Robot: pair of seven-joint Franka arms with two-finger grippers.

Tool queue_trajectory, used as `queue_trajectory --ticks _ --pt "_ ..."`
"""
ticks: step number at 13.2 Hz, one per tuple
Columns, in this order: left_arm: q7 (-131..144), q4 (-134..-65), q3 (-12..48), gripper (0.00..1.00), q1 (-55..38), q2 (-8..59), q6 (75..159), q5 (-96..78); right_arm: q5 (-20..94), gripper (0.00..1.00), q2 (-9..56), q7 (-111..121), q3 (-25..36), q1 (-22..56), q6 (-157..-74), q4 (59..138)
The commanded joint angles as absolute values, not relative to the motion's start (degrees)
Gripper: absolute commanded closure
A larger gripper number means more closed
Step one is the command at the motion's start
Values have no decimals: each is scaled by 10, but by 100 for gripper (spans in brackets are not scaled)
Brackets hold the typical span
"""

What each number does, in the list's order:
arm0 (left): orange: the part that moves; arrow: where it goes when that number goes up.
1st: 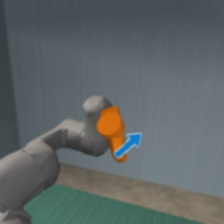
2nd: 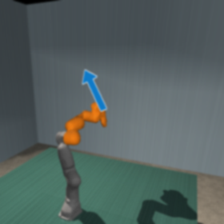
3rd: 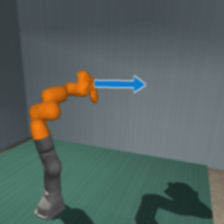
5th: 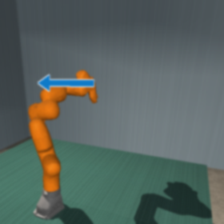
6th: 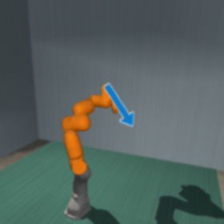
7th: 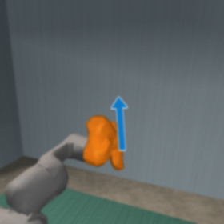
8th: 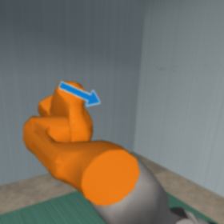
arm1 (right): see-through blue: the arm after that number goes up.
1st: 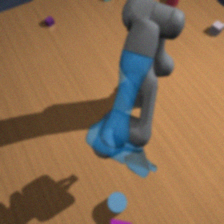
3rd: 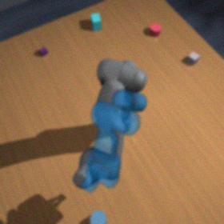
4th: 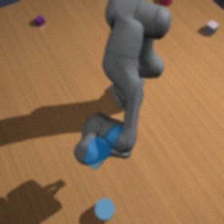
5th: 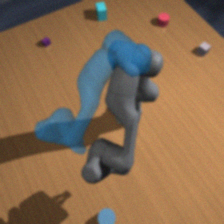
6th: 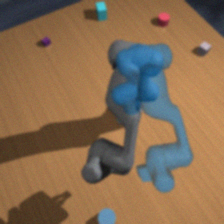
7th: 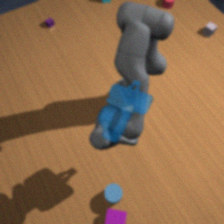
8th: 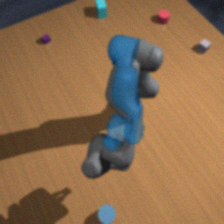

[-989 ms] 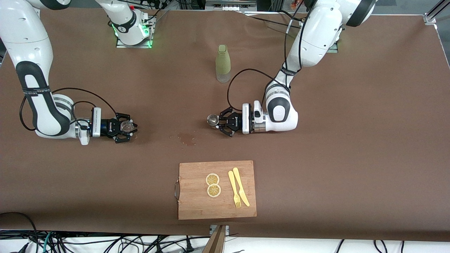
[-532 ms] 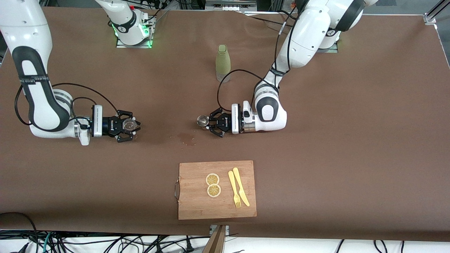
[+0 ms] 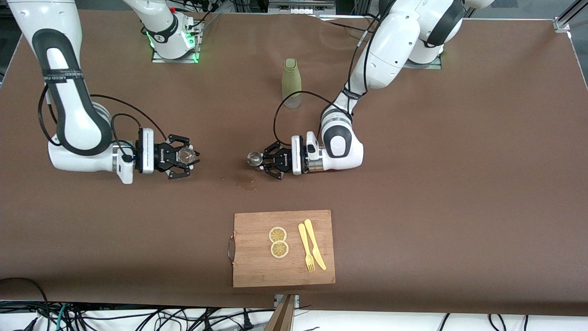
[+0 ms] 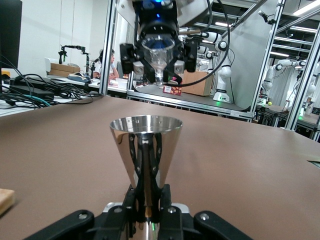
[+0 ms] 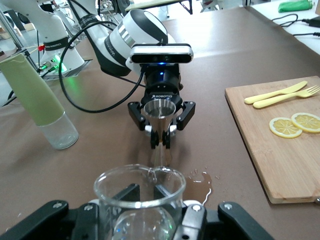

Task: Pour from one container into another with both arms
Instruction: 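Move the beaker above the jigger with the right gripper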

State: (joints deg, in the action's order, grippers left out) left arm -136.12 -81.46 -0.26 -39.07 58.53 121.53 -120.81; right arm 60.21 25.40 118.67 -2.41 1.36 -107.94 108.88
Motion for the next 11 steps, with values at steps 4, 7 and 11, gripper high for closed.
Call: queue_trajectory --ticks 4,7,11 --pt "-1376 -758 -7 100 -409 611 1259 -1238 605 77 229 1103 0 89 -1135 1107" --pt "-1383 -744 -8 100 -414 611 1287 -1238 605 77 229 1077 25 134 -1164 1103" --pt "-1384 -742 -10 100 -417 611 1303 -1238 564 77 229 1024 25 159 -1192 1088"
